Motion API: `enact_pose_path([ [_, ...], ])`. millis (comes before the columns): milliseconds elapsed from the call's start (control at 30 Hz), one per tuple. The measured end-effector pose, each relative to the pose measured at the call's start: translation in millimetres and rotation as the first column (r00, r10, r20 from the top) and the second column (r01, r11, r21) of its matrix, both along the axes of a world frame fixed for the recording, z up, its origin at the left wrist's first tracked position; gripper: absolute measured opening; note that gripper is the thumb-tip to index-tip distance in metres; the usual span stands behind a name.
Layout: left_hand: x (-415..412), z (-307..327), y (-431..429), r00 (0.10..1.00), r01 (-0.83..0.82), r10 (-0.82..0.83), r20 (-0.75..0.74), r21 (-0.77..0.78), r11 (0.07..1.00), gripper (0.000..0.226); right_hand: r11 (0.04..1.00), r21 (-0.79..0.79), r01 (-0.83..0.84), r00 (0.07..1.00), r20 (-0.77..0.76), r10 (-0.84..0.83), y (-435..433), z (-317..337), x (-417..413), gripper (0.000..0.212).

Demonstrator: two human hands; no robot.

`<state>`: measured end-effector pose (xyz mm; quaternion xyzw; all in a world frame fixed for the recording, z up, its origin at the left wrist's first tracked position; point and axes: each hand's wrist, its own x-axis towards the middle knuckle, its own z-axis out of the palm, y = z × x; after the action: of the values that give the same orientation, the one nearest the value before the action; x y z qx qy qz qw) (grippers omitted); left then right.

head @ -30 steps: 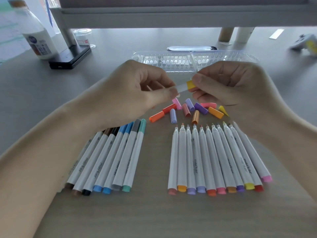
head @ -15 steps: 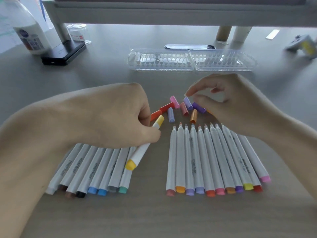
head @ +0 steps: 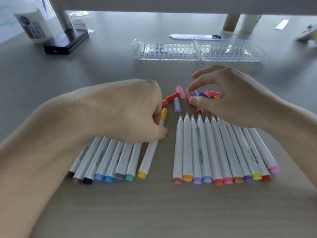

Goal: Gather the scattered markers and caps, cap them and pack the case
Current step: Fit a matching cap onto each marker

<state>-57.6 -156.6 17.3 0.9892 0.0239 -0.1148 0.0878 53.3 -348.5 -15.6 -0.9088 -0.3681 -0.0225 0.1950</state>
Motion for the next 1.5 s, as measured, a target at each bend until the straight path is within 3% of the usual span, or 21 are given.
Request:
enact_pose_path([
  [333,0.4,-1.4,3.1,0.999,0.002,0.0,0.045,-0.053,0.999,0.044,1.0,0.013,-0.016,1.0,-0.021,0.017,2.6,-0.5,-2.1,0.023],
  [500,-0.5,0.5,-6.4,0.997,0.042,-0.026,0.079,-0.22,0.975,0.048,0.985,0.172,0.027,0.997,-0.076,-0.014,0.8,0.8,-0.1,0.033],
  [700,-0.2,-8.8,-10.6,0.992,0.055,-0.034,0.123,-0.17,0.984,0.05,0.923,0.382,0.031,0.969,-0.238,0.066,3.9,-5.0,2.6,0.023],
  [933,0.1,-4.7,-8.1,0.993,0.031,-0.019,0.113,-0.108,0.994,0.035,0.913,0.408,0.011,0.987,-0.152,0.056,3.1,-1.3,1.2,0.026],
  [1033,0.1,-4.5,-6.1,0.991,0.019,-0.006,0.132,-0.095,0.995,0.028,0.908,0.419,-0.007,0.982,-0.169,0.086,3.7,-2.4,-0.4,0.015],
  [1367,5.9,-21.8,0.7,0.968,-0.001,0.008,0.25,-0.027,1.0,0.04,0.912,0.408,-0.045,0.967,-0.21,0.141,3.5,-0.3,-6.3,0.017],
  [1500,7.3,-16.0,-0.3,0.977,0.009,0.02,0.214,-0.136,0.991,0.044,0.874,0.487,0.009,0.928,-0.33,0.174,0.3,2.2,-4.1,0.01],
])
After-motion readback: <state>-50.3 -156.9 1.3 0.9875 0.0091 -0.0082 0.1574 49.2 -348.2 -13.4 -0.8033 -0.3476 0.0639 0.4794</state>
